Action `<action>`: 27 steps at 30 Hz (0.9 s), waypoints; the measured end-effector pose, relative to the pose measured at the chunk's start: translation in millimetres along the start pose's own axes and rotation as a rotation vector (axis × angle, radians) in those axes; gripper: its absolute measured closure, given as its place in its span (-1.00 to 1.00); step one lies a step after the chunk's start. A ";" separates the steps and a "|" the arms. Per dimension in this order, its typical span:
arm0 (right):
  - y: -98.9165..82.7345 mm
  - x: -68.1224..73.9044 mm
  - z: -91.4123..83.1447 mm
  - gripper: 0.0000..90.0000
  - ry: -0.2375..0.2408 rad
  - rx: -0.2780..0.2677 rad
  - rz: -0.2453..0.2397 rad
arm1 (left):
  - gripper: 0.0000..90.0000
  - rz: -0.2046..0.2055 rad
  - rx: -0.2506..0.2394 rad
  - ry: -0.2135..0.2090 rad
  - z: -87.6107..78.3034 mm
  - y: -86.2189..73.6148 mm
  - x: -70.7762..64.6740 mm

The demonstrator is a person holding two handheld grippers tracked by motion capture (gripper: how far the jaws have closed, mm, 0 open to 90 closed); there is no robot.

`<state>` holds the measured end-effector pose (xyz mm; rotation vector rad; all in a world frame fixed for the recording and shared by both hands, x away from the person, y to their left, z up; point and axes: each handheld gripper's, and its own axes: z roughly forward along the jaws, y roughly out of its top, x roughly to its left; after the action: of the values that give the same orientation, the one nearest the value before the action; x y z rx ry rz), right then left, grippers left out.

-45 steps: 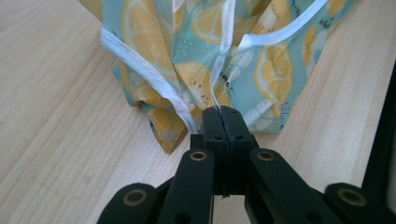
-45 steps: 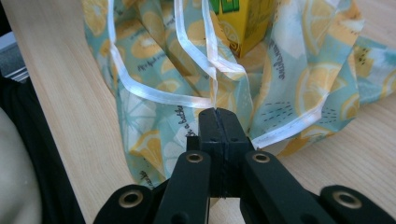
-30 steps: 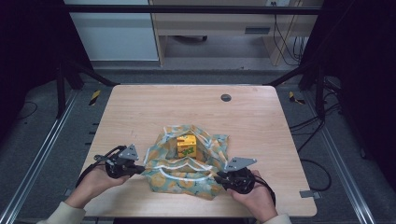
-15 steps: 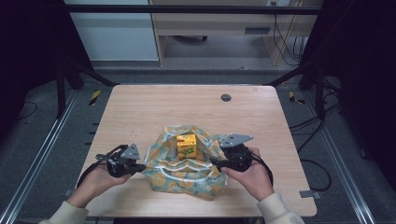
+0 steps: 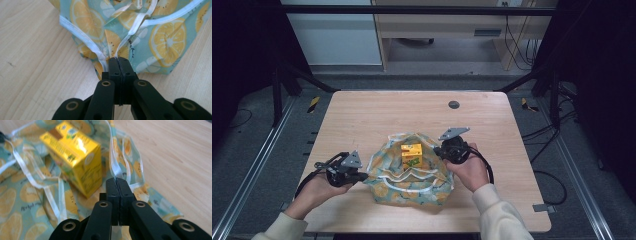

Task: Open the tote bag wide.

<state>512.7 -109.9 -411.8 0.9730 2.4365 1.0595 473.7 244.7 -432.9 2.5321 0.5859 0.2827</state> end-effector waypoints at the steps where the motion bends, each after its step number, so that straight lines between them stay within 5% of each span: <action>1: 2.7 -1.7 0.2 1.00 -0.001 -0.006 0.004 | 1.00 0.000 -0.006 0.001 -0.5 2.5 1.5; 9: 28.4 -25.6 2.0 1.00 -0.037 -0.052 0.053 | 1.00 -0.011 -0.031 0.032 -2.7 20.3 11.8; 18: 8.2 -44.0 34.3 1.00 -0.032 0.035 0.104 | 1.00 -0.013 0.001 0.000 19.5 16.3 7.3; 27: -5.6 -49.2 46.6 0.99 -0.021 0.081 0.132 | 1.00 -0.012 0.018 -0.026 28.0 8.3 3.5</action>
<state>569.5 -122.3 -446.9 1.1793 2.4439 0.9932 488.3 227.6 -451.8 2.5450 0.5958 0.2402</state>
